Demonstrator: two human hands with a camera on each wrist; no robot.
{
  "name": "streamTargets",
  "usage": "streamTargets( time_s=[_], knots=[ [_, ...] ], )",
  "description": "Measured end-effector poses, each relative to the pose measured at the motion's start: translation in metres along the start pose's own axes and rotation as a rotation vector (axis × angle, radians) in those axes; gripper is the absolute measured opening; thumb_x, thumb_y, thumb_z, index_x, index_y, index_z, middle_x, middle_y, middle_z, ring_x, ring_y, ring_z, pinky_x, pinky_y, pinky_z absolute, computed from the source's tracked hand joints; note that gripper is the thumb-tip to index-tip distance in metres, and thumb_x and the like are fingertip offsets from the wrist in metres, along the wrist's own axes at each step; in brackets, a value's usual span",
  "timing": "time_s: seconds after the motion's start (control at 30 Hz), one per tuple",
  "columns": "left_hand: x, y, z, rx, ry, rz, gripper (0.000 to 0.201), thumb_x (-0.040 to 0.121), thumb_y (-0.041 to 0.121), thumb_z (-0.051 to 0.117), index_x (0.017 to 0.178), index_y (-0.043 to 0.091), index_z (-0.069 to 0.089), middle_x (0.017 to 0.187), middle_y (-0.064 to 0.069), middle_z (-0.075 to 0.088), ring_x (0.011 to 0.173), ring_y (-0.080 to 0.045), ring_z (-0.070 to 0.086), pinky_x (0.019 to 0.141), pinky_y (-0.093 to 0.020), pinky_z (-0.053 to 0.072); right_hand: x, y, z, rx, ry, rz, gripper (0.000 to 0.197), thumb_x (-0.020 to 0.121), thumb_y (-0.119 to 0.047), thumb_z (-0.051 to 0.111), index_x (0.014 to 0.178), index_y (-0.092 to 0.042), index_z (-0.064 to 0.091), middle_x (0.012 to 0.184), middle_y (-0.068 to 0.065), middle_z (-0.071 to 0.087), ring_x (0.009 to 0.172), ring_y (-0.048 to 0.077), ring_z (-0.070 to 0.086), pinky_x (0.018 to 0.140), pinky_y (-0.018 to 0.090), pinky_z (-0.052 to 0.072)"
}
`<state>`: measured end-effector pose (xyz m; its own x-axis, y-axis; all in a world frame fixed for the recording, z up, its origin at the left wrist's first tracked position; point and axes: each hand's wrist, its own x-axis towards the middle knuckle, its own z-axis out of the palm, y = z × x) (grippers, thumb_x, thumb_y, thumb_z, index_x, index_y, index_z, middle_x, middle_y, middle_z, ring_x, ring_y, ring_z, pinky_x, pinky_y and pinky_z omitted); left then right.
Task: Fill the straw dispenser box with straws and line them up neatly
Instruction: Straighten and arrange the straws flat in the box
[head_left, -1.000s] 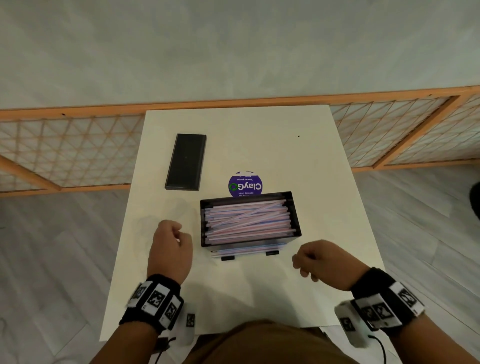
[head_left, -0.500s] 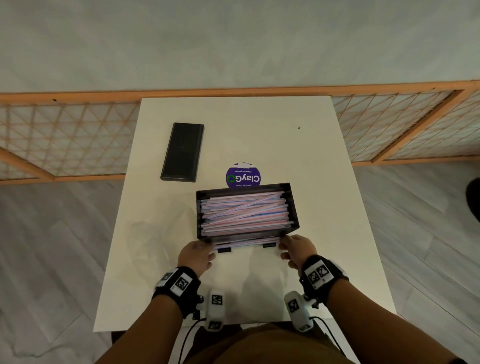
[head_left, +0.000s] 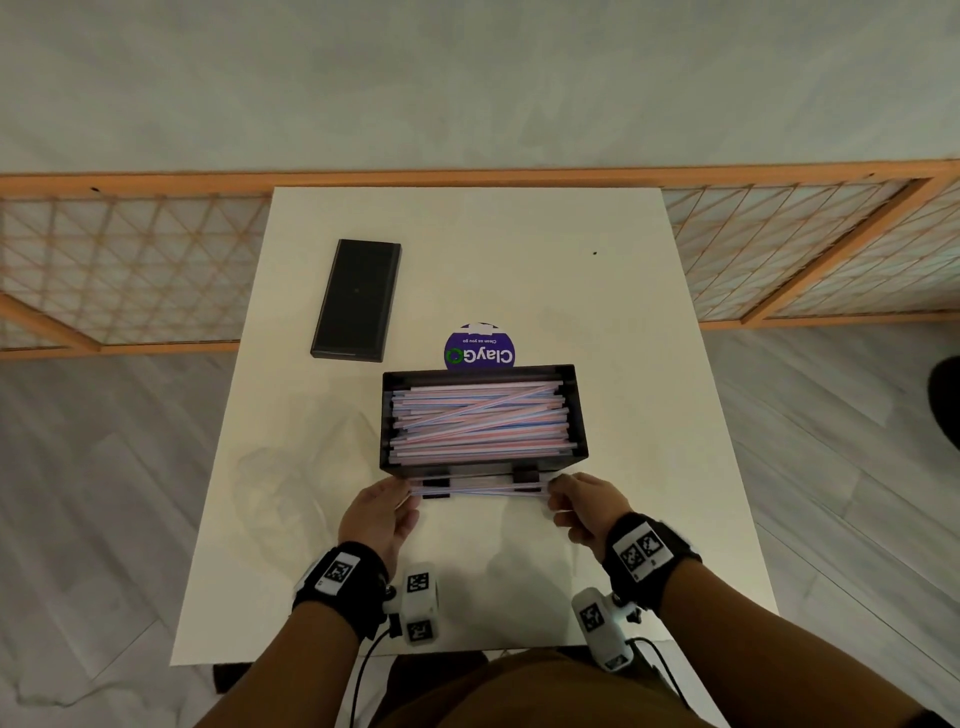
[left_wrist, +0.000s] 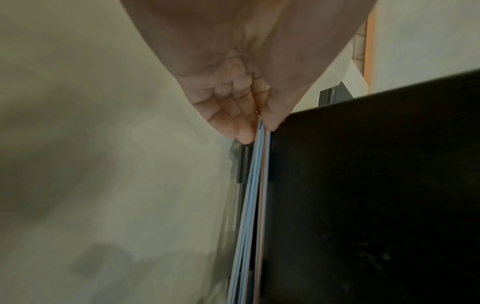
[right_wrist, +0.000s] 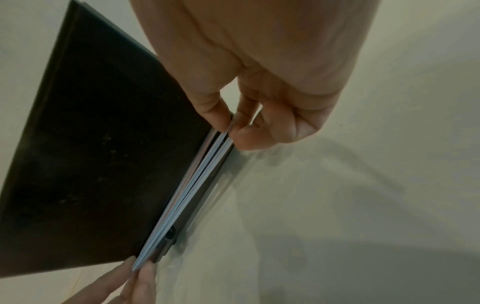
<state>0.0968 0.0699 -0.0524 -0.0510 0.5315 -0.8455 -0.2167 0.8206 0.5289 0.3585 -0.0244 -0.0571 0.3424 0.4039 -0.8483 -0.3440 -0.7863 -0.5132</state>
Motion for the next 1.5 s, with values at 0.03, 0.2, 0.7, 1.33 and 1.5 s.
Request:
streamTargets(
  time_s=[0.03,0.2,0.7,1.33,1.5],
  knots=[
    [-0.001,0.000,0.002,-0.021,0.018,-0.007,0.009,0.099,0.007,0.064,0.108,0.010,0.064,0.107,-0.013,0.071,0.093,-0.018,0.068,0.076,-0.028,0.053,0.000,-0.001,0.000,-0.004,0.005,-0.006,0.011,0.090,-0.023,0.066,0.091,-0.012,0.066,0.077,0.006,0.065,0.056,0.019,0.054,0.047,0.024,0.032],
    [-0.002,-0.003,0.008,-0.002,-0.020,0.001,0.017,0.102,0.008,0.059,0.119,0.009,0.061,0.105,-0.007,0.069,0.090,-0.011,0.065,0.062,-0.018,0.050,0.002,-0.006,0.002,0.017,0.044,-0.057,0.020,0.092,-0.028,0.064,0.105,-0.012,0.065,0.085,0.006,0.067,0.059,0.019,0.057,0.047,0.025,0.035],
    [-0.011,0.005,0.023,-0.072,0.041,0.025,0.010,0.098,0.002,0.058,0.096,0.008,0.065,0.080,-0.010,0.061,0.069,-0.016,0.057,0.071,-0.029,0.053,0.000,-0.015,0.001,-0.230,0.015,-0.142,0.022,0.093,-0.028,0.063,0.101,-0.008,0.069,0.085,0.006,0.067,0.063,0.018,0.059,0.052,0.026,0.041],
    [-0.037,-0.025,0.048,-0.109,-0.026,-0.158,0.011,0.097,0.010,0.066,0.089,0.004,0.063,0.076,-0.010,0.060,0.069,-0.018,0.058,0.069,-0.031,0.055,-0.042,-0.017,0.033,-1.646,-0.051,-0.804,0.033,0.102,-0.038,0.041,0.125,-0.016,0.050,0.120,0.008,0.066,0.107,0.032,0.064,0.094,0.042,0.044],
    [-0.039,-0.035,0.056,-0.237,-0.014,-0.180,0.031,0.095,0.038,0.070,0.086,0.009,0.060,0.069,-0.006,0.059,0.062,-0.019,0.058,0.067,-0.033,0.053,-0.053,-0.023,0.016,-1.566,-0.036,-0.796,0.032,0.106,-0.033,0.032,0.125,-0.015,0.049,0.106,0.006,0.070,0.094,0.033,0.067,0.075,0.038,0.042]
  ],
)
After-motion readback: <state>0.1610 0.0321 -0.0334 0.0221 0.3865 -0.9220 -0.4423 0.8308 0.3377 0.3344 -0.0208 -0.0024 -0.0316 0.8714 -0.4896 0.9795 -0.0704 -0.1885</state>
